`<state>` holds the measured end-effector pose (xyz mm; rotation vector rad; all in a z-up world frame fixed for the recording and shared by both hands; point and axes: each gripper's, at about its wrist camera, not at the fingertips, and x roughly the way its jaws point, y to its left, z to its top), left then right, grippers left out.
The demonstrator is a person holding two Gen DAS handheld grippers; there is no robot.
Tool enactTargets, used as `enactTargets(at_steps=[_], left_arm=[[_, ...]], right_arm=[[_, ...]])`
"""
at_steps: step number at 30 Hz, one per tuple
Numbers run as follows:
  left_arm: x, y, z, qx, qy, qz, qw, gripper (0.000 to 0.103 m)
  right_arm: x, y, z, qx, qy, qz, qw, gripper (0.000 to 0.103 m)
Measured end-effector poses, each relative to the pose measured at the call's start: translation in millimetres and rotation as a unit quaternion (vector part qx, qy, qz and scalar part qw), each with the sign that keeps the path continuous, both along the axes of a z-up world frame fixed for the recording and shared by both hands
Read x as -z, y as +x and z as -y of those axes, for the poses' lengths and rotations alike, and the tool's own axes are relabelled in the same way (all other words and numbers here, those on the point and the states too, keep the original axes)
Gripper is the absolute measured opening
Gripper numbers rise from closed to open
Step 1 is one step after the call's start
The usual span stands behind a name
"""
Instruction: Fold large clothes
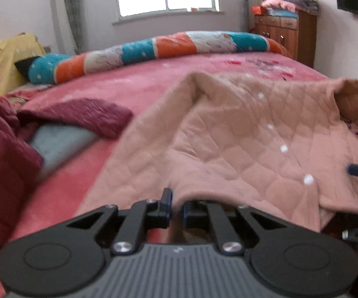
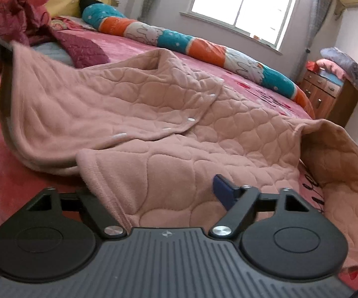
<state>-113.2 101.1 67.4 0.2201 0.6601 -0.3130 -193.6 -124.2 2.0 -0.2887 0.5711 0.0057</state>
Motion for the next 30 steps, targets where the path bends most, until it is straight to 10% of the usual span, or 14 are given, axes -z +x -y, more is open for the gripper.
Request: enactTargets(at_steps=[6, 16, 19, 23, 27, 30], left_arm=[[1.8, -6.2, 1.7, 0.015, -0.002, -0.005, 0.9999, 0.006], [-28.8, -25.3, -18.8, 0.031, -0.026, 0.013, 0.9991, 0.006], [-29.2, -30.4, -24.8, 0.039, -0.033, 0.004, 0.9987, 0.006], [-31.9, -37.7, -29.1, 0.061, -0.033, -0.003, 0.9976, 0.006], [-36.0, -45.3, -32.3, 0.078, -0.04, -0.004, 0.9961, 0.009], [-37.2, -45.6, -32.8, 0.076, -0.042, 0.0, 0.9962, 0.018]], right_arm=[[-4.5, -4.5, -21.8, -0.022, -0.035, -0.009, 0.999, 0.025], [-65.5, -46.1, -6.5, 0.023, 0.0, 0.015, 1.0, 0.006], [-68.5, -54.5, 9.3, 0.057, 0.033, -0.004, 0.998, 0.015], [-74.8, -63.9, 45.4, 0.09, 0.124, -0.028, 0.988, 0.084], [-77.3, -75.8, 90.6, 0.141, 0.201, -0.035, 0.969, 0.092], [-64.7, -83.2, 145.4, 0.201, 0.299, -0.045, 0.932, 0.096]])
